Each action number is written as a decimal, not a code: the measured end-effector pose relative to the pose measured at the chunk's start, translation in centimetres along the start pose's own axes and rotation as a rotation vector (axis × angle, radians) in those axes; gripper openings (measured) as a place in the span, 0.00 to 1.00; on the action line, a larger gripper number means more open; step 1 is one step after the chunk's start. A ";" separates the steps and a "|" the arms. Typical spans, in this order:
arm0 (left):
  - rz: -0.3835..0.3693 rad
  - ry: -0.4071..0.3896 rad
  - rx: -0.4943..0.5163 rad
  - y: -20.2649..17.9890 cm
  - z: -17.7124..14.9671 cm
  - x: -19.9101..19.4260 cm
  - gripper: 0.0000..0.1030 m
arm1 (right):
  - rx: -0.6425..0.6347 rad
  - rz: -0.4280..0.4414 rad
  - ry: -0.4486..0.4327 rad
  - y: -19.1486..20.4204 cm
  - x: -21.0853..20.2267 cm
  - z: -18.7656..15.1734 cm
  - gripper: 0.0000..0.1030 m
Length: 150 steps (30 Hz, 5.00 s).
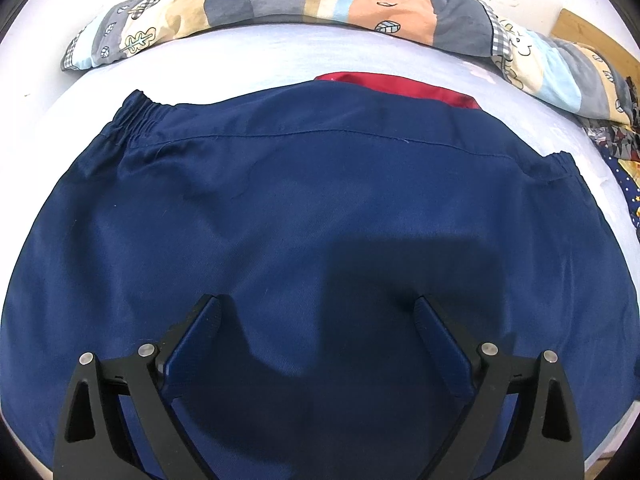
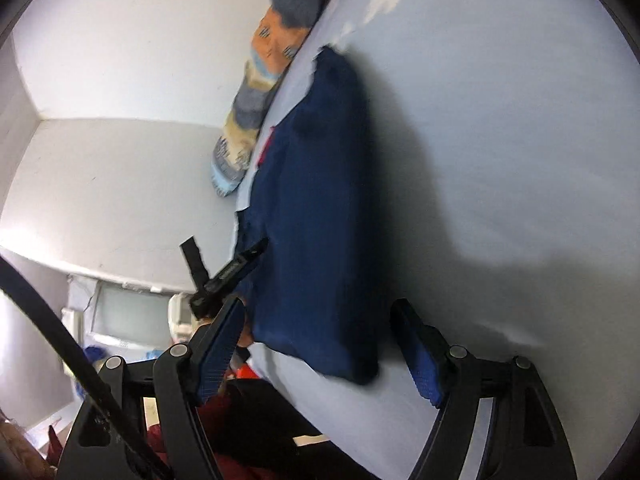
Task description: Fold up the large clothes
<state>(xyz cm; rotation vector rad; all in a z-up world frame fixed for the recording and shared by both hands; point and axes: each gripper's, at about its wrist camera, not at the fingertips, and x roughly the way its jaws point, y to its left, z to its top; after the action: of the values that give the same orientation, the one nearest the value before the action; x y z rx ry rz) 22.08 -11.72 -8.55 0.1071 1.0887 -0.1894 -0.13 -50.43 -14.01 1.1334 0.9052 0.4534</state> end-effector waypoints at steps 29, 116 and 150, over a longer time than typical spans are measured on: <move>0.229 -0.054 0.040 3.5 0.6 0.7 0.94 | -0.482 -0.680 0.064 26.1 15.7 5.3 0.10; 0.178 -0.058 -0.069 13.8 -9.5 -7.7 0.89 | -0.819 -0.805 0.195 19.2 33.1 -6.4 0.13; 0.157 -0.015 -0.143 20.5 -0.4 -1.6 0.86 | -0.683 -0.763 0.150 23.8 40.6 13.7 0.20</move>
<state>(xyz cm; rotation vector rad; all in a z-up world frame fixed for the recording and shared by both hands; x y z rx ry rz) 25.23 8.55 -7.49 0.0622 1.0709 0.0289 37.33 -19.87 -6.03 0.0961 1.1165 0.1797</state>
